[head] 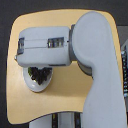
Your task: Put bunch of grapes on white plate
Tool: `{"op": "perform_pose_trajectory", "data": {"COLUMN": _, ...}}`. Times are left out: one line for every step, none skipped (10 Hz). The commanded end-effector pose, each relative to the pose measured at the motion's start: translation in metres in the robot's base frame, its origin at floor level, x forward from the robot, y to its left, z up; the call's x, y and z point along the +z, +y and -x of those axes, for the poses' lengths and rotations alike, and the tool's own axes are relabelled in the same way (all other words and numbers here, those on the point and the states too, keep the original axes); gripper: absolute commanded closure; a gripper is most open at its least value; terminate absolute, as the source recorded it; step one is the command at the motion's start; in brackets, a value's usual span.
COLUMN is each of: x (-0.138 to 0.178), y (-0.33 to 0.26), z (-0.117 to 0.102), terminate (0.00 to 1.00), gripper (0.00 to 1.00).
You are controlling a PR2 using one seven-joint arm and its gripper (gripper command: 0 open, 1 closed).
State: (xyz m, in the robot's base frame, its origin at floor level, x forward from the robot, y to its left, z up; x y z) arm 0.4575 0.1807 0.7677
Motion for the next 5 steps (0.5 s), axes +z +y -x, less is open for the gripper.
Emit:
{"op": "perform_pose_trajectory", "data": {"x": 0.069, "y": 0.000, "z": -0.025, "terminate": 0.00, "gripper": 0.00}}
{"op": "perform_pose_trajectory", "data": {"x": 0.078, "y": -0.003, "z": -0.026, "terminate": 0.00, "gripper": 0.00}}
{"op": "perform_pose_trajectory", "data": {"x": 0.092, "y": -0.006, "z": -0.031, "terminate": 0.00, "gripper": 0.00}}
{"op": "perform_pose_trajectory", "data": {"x": 0.097, "y": -0.008, "z": -0.033, "terminate": 0.00, "gripper": 0.00}}
{"op": "perform_pose_trajectory", "data": {"x": 0.103, "y": -0.011, "z": -0.033, "terminate": 0.00, "gripper": 0.00}}
